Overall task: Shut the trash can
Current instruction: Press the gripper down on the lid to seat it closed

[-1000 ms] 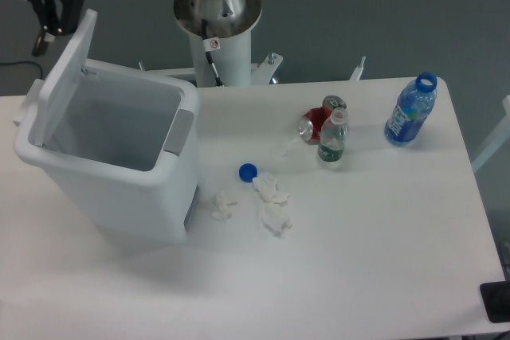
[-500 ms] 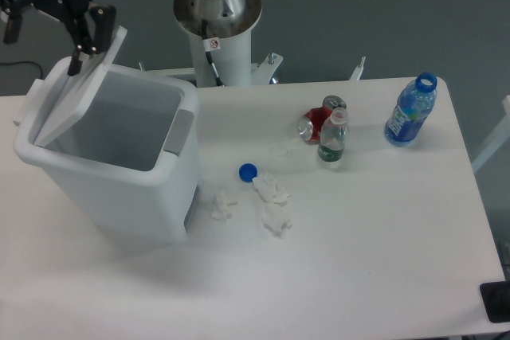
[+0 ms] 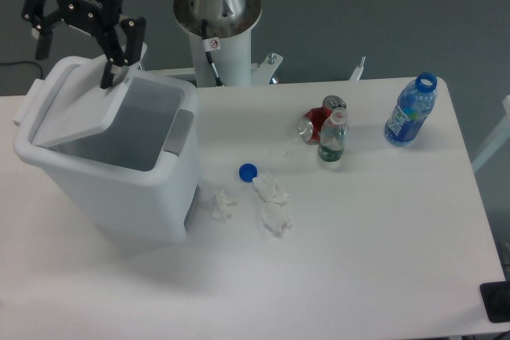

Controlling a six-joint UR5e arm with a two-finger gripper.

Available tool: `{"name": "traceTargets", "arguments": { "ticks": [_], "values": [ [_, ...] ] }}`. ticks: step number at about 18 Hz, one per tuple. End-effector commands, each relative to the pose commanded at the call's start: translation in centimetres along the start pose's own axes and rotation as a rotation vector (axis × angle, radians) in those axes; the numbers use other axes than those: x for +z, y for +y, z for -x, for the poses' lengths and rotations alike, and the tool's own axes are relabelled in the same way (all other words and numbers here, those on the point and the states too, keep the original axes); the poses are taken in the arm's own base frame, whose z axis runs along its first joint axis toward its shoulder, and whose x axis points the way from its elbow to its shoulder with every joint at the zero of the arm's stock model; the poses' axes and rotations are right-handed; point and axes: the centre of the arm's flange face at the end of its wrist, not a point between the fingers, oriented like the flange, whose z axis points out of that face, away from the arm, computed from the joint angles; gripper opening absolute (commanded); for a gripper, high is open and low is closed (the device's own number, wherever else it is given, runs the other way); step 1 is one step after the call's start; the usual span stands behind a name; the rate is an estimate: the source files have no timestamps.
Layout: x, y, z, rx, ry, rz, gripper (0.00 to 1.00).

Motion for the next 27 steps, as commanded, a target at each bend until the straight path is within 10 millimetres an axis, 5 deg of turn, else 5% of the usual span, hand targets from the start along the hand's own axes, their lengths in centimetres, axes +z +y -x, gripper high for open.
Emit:
{"name": "traceTargets", "arguments": {
  "ticks": [27],
  "values": [
    [4.1, 1.5, 3.5, 0.0, -0.01, 0.089, 1.0]
  ]
}}
